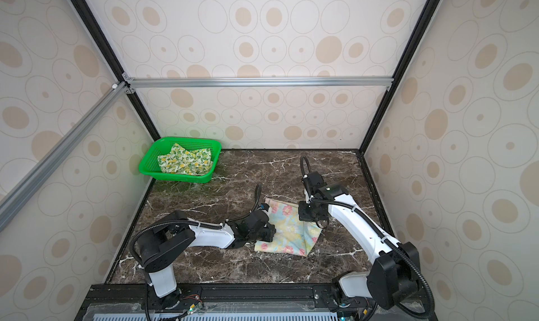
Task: Fold and stack skirts
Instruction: Fold the skirt at the center of the table.
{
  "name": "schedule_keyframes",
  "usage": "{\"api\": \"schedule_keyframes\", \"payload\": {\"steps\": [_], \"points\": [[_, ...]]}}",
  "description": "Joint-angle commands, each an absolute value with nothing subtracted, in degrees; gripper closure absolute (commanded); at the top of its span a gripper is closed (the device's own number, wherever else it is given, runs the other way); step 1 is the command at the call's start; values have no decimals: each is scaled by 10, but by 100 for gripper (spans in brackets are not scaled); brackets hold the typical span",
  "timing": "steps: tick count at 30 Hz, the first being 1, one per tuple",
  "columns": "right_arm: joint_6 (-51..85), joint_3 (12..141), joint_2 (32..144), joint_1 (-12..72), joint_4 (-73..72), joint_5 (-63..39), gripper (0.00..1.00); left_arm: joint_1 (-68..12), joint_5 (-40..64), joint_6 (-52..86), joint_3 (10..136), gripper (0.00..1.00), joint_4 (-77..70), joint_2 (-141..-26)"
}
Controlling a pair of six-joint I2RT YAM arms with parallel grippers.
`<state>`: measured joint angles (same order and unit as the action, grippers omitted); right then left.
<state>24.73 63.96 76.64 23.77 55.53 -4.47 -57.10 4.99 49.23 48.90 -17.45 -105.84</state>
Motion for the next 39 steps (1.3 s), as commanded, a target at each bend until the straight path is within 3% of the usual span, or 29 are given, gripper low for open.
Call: {"api": "schedule_keyframes", "payload": {"steps": [1, 10, 16, 22, 39], "points": [[283, 639, 768, 261, 542, -54, 100, -588, 61, 523, 498, 100, -153, -1092], [351, 566, 761, 281, 450, -66, 100, -592, 67, 526, 508, 100, -156, -1086], [353, 555, 759, 281, 442, -57, 100, -590, -11, 460, 526, 100, -18, -1032], [345, 556, 767, 280, 444, -54, 100, -590, -24, 433, 512, 100, 26, -996], [384, 577, 785, 330, 429, -33, 100, -601, 36, 469, 482, 100, -80, -1043]]}}
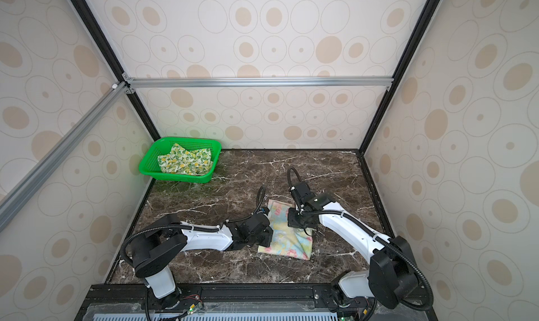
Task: Fold and stack skirts
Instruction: Fold the skirt at the center of the table.
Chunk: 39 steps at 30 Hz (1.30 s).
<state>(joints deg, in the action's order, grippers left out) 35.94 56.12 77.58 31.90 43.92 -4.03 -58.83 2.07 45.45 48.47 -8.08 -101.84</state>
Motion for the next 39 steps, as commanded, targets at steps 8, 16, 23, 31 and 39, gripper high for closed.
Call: {"api": "schedule_keyframes", "payload": {"steps": [8, 16, 23, 31, 39], "points": [[421, 570, 798, 344, 388, -66, 100, -604, 48, 491, 467, 100, -110, -1052], [435, 566, 820, 361, 379, -84, 100, -605, 52, 500, 455, 100, -126, -1056], [460, 541, 833, 364, 346, -104, 100, -605, 40, 508, 445, 100, -127, -1047], [474, 523, 857, 363, 336, -95, 100, -606, 29, 514, 430, 100, -123, -1025], [472, 523, 832, 358, 379, -47, 100, -606, 27, 520, 422, 100, -124, -1021]]}}
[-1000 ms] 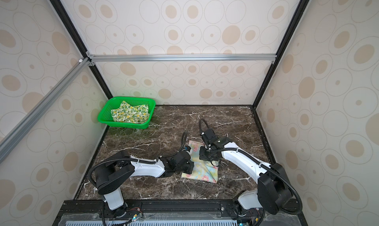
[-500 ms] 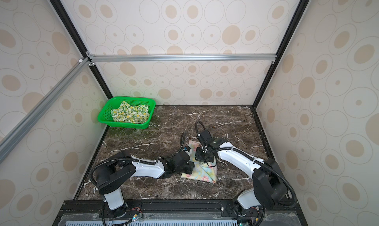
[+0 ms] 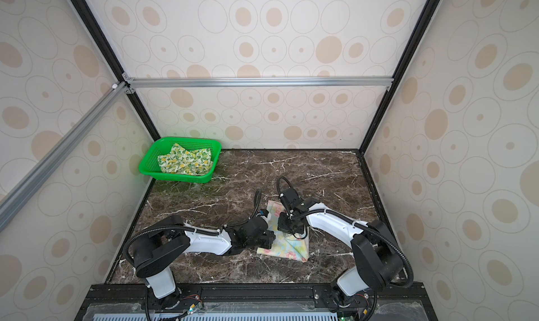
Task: Fold and stack skirts
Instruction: Fold the skirt at the center of the table.
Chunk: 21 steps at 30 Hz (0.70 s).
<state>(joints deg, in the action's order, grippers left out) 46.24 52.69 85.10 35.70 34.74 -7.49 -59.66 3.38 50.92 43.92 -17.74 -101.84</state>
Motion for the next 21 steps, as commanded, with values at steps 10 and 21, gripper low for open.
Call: {"api": "schedule_keyframes", "payload": {"steps": [10, 21], "points": [[482, 507, 800, 354, 402, -23, 100, -606, 30, 520, 428, 100, -128, -1027], [490, 517, 866, 354, 337, -55, 100, -606, 26, 523, 430, 100, -130, -1027]]}}
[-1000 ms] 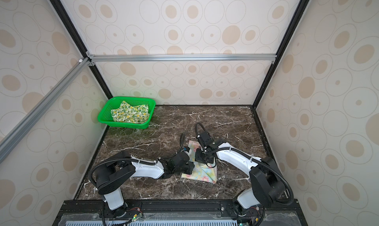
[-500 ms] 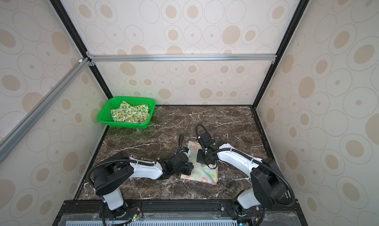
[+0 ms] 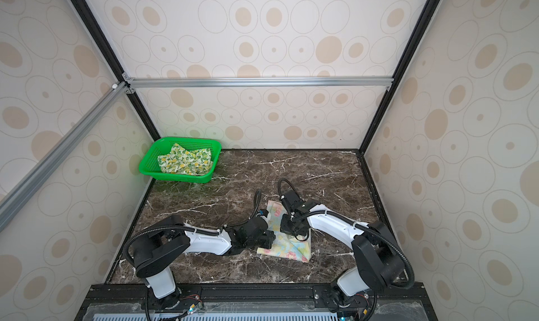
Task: Fold and stack skirts
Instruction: Fold the skirt at the center of the table.
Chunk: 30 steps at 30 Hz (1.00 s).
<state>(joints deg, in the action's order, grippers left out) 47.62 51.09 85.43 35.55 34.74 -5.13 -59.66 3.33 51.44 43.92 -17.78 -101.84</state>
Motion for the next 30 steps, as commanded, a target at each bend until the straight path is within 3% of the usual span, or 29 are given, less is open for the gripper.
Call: {"api": "schedule_keyframes", "payload": {"steps": [1, 17, 18, 23, 30], "points": [[490, 520, 870, 355, 335, -56, 100, -606, 25, 524, 431, 100, -130, -1027], [498, 548, 923, 358, 292, -79, 99, -606, 24, 525, 434, 100, -129, -1030], [499, 549, 925, 357, 290, -82, 97, -606, 22, 526, 434, 100, -128, -1029], [503, 556, 926, 359, 275, -93, 64, -606, 4, 535, 428, 100, -117, -1015], [510, 575, 904, 362, 265, -110, 55, -605, -32, 544, 434, 100, -78, -989]]}}
